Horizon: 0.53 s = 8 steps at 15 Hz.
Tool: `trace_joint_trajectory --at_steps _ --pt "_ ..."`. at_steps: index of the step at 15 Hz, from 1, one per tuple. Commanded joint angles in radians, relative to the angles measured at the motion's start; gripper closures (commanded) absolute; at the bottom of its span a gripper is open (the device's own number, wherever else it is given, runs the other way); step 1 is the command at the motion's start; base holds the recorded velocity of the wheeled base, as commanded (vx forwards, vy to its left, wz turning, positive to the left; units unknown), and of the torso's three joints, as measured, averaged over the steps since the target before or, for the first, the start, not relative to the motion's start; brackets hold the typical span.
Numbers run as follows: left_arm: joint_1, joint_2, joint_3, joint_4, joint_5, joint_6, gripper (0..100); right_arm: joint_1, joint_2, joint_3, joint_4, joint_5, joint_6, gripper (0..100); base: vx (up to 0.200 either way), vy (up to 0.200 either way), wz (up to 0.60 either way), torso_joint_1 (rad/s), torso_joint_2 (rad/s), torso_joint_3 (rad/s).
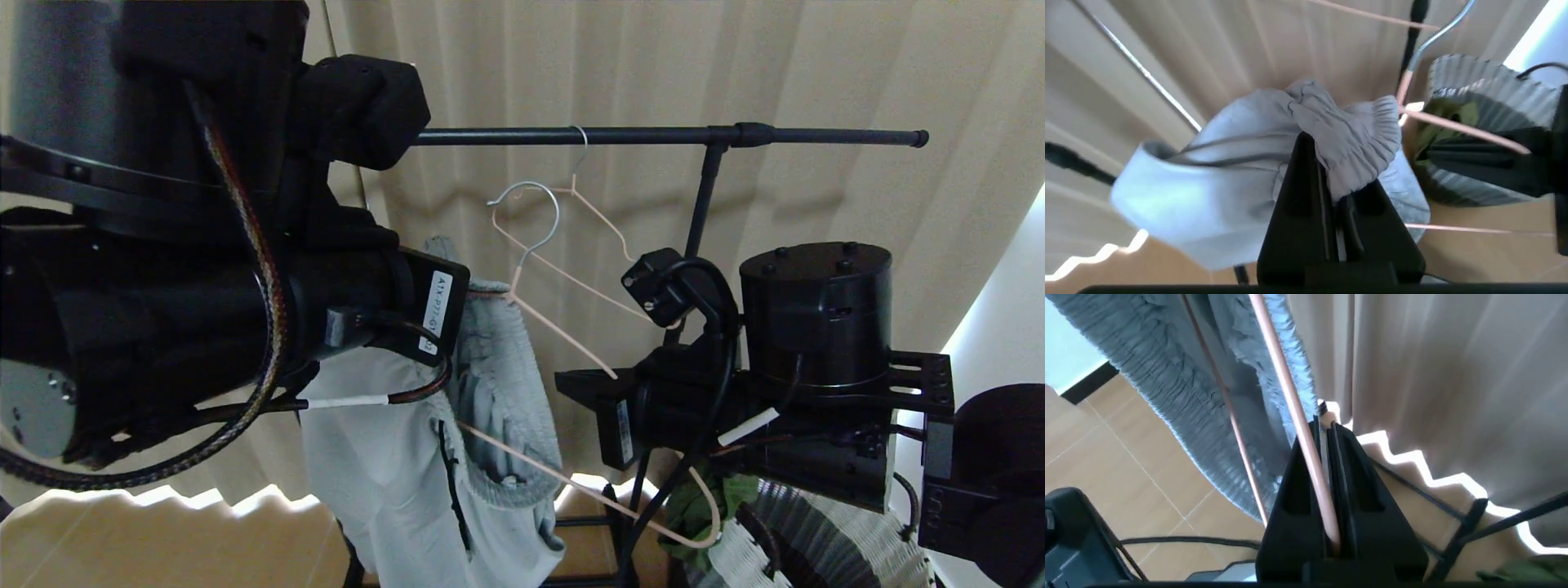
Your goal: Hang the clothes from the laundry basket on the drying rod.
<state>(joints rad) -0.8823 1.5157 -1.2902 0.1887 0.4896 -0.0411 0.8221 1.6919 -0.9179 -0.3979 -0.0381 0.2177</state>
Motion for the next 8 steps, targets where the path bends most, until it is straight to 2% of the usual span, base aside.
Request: trace_joint_trajectory --at_steps 1,5,6,8 --pt "-0.018 -0.006 0.031 -0.034 -0.009 0.001 100 -0.001 -0.001 0.004 -0.015 0.001 -0.009 100 0.0 0.0 0.0 0.0 0.0 0.0" --pt "-0.02 -0.008 0.077 -0.08 -0.008 0.006 100 -0.001 -0.014 0.011 -0.022 0.001 -0.029 100 0.0 0.0 0.0 0.0 0.0 0.0" --pt "-0.02 -0.011 0.078 -0.081 -0.008 0.006 0 -0.001 -0.015 0.013 -0.022 0.001 -0.029 100 0.0 0.0 0.0 0.0 0.0 0.0" --pt "-0.021 -0.028 0.086 -0.098 -0.008 0.01 0 -0.001 -0.024 0.013 -0.022 0.0 -0.029 100 0.0 0.0 0.0 0.0 0.0 0.0"
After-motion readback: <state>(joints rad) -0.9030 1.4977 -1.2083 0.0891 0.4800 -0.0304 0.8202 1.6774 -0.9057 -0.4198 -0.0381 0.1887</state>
